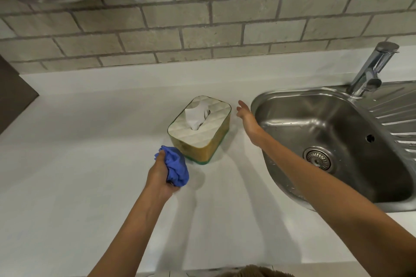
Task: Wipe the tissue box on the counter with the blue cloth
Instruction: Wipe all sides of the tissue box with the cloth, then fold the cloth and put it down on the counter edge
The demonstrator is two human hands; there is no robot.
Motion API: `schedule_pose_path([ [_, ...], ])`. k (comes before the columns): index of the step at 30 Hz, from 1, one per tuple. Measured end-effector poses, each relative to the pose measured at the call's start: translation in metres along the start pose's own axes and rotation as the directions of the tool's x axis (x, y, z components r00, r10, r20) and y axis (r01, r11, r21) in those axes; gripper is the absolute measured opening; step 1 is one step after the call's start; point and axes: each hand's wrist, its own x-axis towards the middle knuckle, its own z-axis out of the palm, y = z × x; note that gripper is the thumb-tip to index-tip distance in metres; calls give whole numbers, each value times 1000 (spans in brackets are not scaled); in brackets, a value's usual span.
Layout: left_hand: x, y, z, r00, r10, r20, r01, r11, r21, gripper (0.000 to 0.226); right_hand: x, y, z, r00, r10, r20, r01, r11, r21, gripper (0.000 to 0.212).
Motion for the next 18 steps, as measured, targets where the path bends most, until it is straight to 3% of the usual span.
schedule_pose_path([
  [4, -2, 10, 9, 1000, 16, 24, -17, 1000, 19, 31, 0, -5, 0, 993, 3, 120, 0, 1000, -25, 56],
  [10, 15, 37, 16, 997, 81, 13, -82, 995, 57, 31, -20, -3, 4, 991, -63, 118, 62, 998, 16, 39],
  [14, 29, 54, 16, 997, 62, 56, -67, 993, 93, 33, -32, 1, 3, 992, -72, 101, 71, 997, 16, 56],
  [18, 34, 57, 12, 997, 62, 56, -66, 994, 83, 30, -35, 12, 1, 996, -9, 93, 15, 997, -70, 56],
])
